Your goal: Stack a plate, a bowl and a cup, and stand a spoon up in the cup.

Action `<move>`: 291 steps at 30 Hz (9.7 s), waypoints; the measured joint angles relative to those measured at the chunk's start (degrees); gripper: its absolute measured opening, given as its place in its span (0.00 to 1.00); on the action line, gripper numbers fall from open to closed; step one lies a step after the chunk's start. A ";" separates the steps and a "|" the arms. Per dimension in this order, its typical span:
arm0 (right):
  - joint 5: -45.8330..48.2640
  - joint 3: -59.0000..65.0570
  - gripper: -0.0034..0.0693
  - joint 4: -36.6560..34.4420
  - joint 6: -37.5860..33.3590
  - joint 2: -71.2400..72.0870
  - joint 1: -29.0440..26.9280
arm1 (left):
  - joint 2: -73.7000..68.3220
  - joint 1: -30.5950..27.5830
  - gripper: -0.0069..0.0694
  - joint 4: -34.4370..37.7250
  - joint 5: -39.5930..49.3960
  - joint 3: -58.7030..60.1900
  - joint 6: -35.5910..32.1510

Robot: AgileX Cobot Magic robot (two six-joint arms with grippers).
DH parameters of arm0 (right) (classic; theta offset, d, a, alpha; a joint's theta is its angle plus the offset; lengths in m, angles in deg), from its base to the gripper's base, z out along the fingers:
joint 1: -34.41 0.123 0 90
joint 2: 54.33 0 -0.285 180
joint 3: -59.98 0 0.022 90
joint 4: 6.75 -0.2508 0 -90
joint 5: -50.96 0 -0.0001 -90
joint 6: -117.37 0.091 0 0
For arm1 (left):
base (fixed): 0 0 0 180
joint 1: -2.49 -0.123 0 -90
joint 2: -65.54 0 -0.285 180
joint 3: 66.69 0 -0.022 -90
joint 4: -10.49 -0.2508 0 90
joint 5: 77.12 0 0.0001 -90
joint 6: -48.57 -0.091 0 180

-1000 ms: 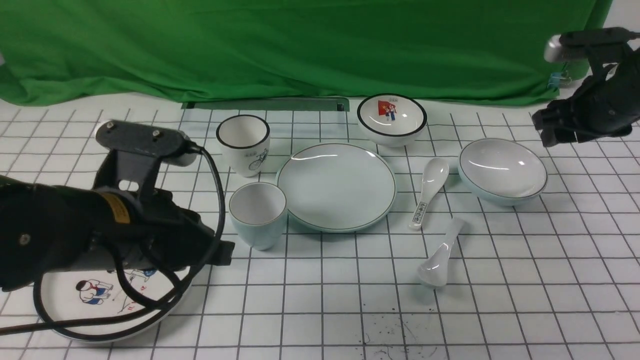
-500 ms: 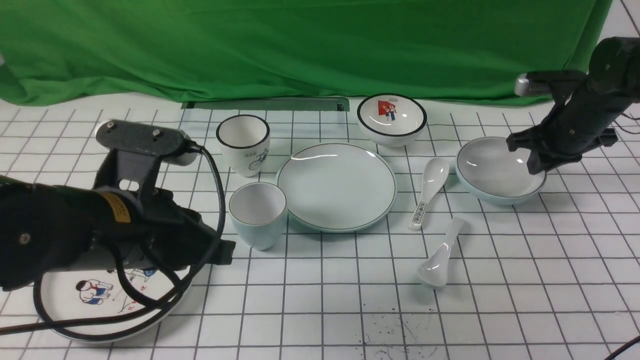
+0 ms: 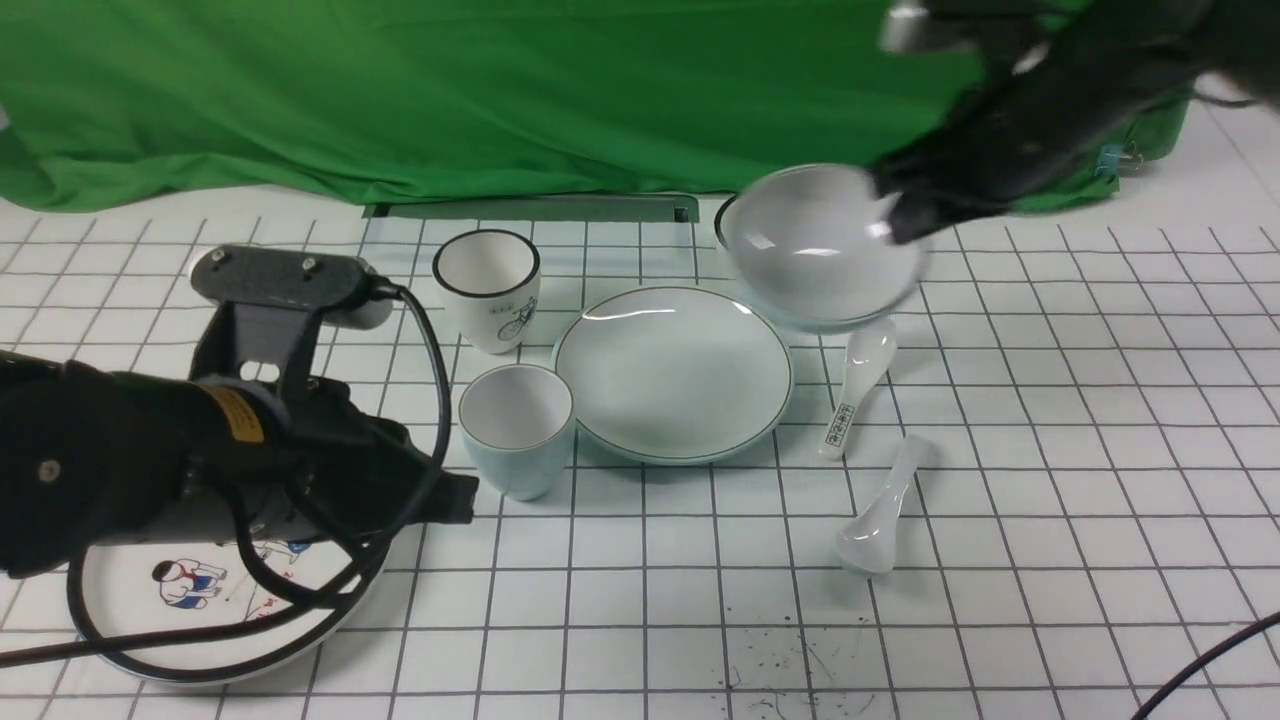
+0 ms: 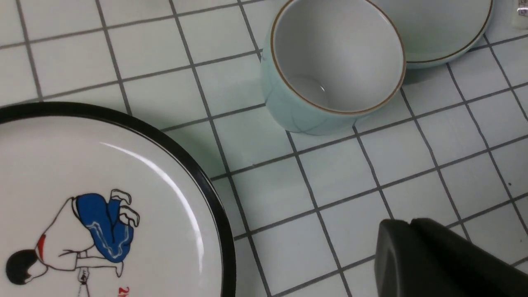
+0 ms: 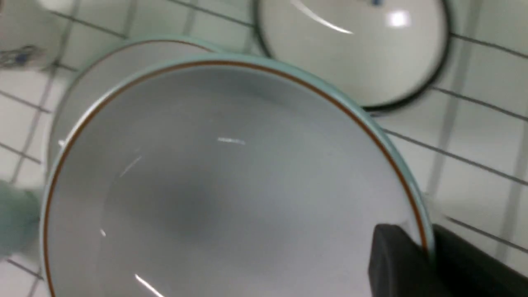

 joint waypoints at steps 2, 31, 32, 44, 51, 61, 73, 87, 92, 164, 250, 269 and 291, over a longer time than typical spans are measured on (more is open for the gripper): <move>-2.52 0.00 0.15 -0.48 0.19 -2.06 3.34 | 0.00 0.00 0.05 0.19 0.39 0.00 0.00; -7.43 0.17 0.56 2.39 1.69 -2.55 6.58 | -4.60 -0.13 0.19 -0.06 4.87 -8.60 0.00; -5.97 0.17 0.54 2.67 1.00 -0.08 6.58 | -6.17 -0.29 0.25 -0.06 6.08 -10.46 0.00; 3.75 12.55 0.45 15.07 2.62 28.44 6.63 | -30.36 -5.23 0.74 -0.46 16.21 -29.93 -3.27; -5.80 34.84 0.44 17.21 2.83 42.47 6.63 | -37.20 -5.23 0.23 -0.64 16.43 -33.98 -5.50; -21.34 53.39 0.44 22.84 4.64 48.39 6.63 | -34.67 -4.85 0.09 2.15 22.70 -43.50 -7.96; -24.35 54.37 0.44 22.97 8.54 48.59 6.63 | -50.19 0.59 0.09 2.79 31.29 -69.46 -6.86; -24.79 54.42 0.44 23.02 9.39 46.23 6.63 | -60.78 0.54 0.11 -1.72 38.26 -78.83 -4.14; -24.85 54.42 0.44 22.96 14.24 41.95 6.63 | -60.73 0.54 0.31 -1.72 38.15 -79.06 -3.63; -95.31 33.43 0.31 20.22 12.00 -3.82 16.40 | 33.11 0.54 0.38 -33.05 -0.78 12.63 14.51; -37.10 108.27 0.07 20.11 14.94 119.00 -14.75 | 46.77 0.54 0.05 -33.03 3.16 13.75 14.80; -36.89 108.27 0.13 20.11 14.99 119.00 -14.50 | 54.60 -1.23 0.05 -31.93 -8.04 22.73 14.74; -36.89 108.27 0.22 20.11 14.99 119.00 -14.50 | 71.50 -22.36 0.05 -5.29 -8.78 43.48 -5.37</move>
